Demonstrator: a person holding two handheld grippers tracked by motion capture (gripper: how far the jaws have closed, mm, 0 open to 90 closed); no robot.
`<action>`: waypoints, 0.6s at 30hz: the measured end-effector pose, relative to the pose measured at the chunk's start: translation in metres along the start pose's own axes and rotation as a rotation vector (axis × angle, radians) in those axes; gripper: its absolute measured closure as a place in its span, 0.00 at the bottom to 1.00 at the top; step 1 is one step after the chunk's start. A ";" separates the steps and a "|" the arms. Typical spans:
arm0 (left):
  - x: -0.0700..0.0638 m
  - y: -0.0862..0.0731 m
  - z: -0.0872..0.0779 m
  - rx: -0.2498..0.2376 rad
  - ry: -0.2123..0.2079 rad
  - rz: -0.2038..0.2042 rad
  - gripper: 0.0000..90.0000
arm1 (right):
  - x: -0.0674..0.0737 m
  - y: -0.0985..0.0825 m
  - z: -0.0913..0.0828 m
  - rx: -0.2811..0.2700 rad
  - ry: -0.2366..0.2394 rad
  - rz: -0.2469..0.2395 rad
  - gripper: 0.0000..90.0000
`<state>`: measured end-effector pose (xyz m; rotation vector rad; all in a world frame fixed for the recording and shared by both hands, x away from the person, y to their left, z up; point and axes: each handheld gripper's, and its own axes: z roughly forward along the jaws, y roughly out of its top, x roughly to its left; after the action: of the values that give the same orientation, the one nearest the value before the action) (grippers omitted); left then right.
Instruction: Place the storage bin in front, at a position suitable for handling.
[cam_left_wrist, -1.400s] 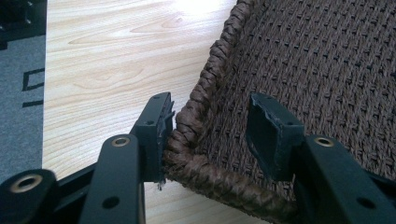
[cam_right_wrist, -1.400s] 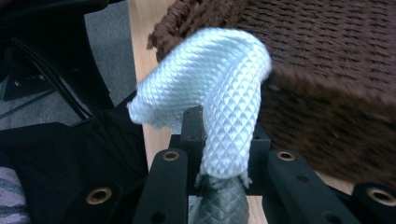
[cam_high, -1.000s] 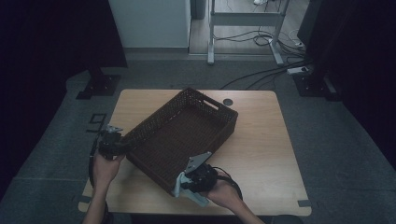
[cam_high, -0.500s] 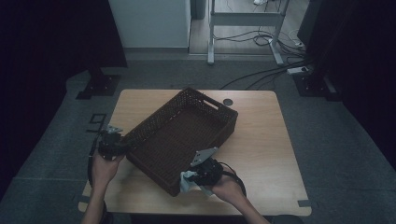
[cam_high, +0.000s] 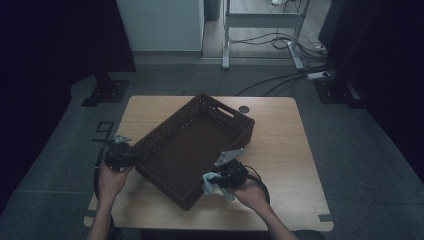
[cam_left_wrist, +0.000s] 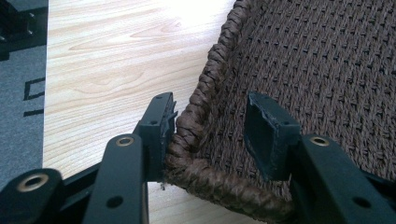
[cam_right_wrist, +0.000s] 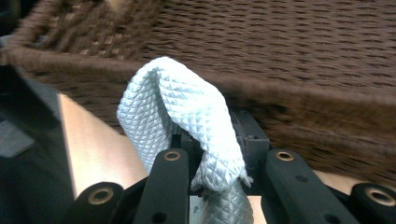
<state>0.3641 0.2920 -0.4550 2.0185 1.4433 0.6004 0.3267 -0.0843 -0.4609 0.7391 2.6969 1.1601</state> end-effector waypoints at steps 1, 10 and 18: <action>0.000 0.000 0.000 -0.001 0.000 -0.001 0.59 | -0.003 -0.001 -0.001 -0.004 -0.002 0.008 0.84; 0.000 0.000 0.000 -0.004 -0.003 0.000 0.59 | -0.021 -0.007 -0.008 -0.013 -0.045 0.052 0.84; 0.001 0.000 0.000 0.001 -0.008 0.005 0.59 | -0.036 -0.013 -0.012 -0.023 -0.093 0.084 0.84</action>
<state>0.3647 0.2928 -0.4550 2.0240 1.4346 0.5930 0.3497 -0.1169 -0.4645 0.8879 2.5958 1.1423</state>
